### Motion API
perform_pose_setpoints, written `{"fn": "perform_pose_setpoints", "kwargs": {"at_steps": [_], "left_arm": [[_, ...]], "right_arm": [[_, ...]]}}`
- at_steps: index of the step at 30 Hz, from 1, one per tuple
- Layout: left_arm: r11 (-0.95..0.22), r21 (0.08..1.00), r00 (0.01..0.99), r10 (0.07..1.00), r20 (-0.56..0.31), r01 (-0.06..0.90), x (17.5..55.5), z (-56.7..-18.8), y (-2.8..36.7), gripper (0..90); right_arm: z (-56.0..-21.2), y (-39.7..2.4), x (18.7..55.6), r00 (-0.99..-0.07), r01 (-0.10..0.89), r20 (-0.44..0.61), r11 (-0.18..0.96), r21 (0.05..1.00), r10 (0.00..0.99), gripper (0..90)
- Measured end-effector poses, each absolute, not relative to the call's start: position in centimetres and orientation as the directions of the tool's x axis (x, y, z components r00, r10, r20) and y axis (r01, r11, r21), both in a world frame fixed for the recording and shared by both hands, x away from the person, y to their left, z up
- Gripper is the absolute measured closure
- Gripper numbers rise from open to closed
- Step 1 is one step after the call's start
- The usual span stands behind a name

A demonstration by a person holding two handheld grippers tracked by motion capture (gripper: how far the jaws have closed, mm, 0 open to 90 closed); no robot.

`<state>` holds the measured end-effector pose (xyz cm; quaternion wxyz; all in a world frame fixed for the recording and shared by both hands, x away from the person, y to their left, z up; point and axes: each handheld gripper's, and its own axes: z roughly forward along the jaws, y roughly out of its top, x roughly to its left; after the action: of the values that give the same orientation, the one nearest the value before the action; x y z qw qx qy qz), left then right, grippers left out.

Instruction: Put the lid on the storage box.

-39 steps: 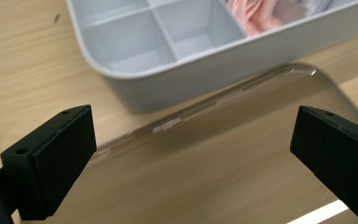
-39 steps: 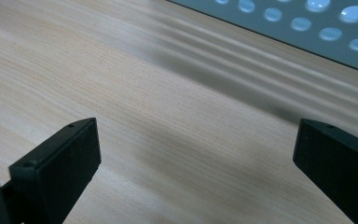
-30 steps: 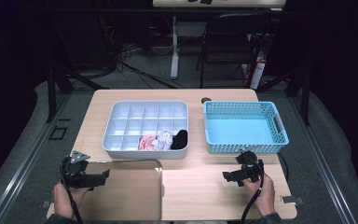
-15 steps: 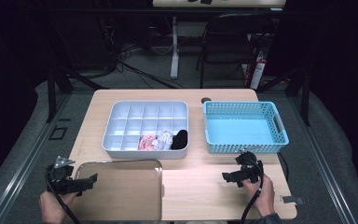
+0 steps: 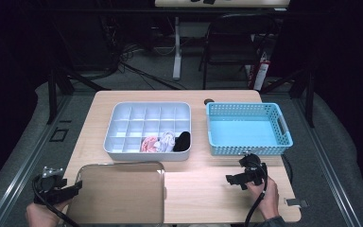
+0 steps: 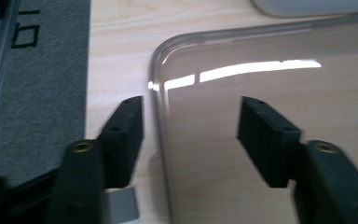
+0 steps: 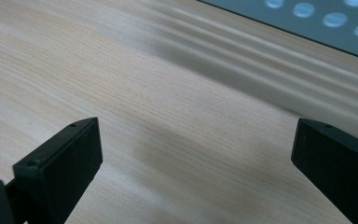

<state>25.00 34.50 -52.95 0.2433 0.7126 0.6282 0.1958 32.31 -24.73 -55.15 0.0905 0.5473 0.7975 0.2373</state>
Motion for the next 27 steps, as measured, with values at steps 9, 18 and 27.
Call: {"fn": "perform_pose_setpoints", "kwargs": {"at_steps": [9,18,27], "left_arm": [[-0.084,0.509,0.111,0.994,-0.022,0.857,25.0,-54.1,35.5,87.5],[-0.079,0.446,0.104,0.994,-0.032,0.892,25.3,-55.2,36.1,90.0],[-0.082,0.436,0.114,0.992,-0.047,0.896,25.7,-55.2,35.6,90.0]], "right_arm": [[-55.2,-24.7,32.4,-0.389,0.828,0.110,0.295,0.477,0.914,1.9],[-55.2,-24.6,32.4,-0.390,0.828,0.108,0.297,0.475,0.914,2.3],[-55.2,-24.7,32.4,-0.390,0.829,0.103,0.300,0.473,0.915,2.4]]}}
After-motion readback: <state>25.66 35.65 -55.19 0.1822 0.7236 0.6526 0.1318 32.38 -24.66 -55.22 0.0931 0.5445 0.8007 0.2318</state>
